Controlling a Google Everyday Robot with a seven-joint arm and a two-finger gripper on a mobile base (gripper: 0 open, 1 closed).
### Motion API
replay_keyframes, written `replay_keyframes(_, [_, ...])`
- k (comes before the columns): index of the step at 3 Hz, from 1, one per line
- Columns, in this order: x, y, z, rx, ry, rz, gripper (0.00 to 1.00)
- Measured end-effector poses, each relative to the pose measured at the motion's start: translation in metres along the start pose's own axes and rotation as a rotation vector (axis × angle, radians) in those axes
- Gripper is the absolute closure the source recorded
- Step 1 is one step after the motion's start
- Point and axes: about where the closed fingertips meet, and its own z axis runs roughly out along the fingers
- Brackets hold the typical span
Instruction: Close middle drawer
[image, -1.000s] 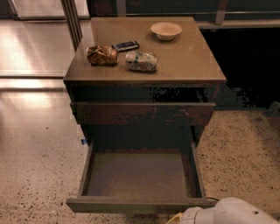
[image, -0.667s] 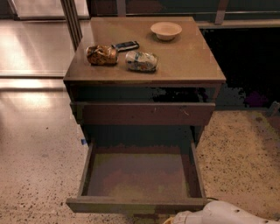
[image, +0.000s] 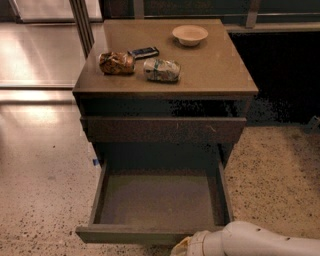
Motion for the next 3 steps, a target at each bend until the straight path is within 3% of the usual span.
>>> replay_keyframes(2, [0.006,-0.008,0.013,0.027,-0.003,0.015,1.0])
replay_keyframes(3, [0.007,-0.03,0.056,0.066,-0.03,0.046,1.0])
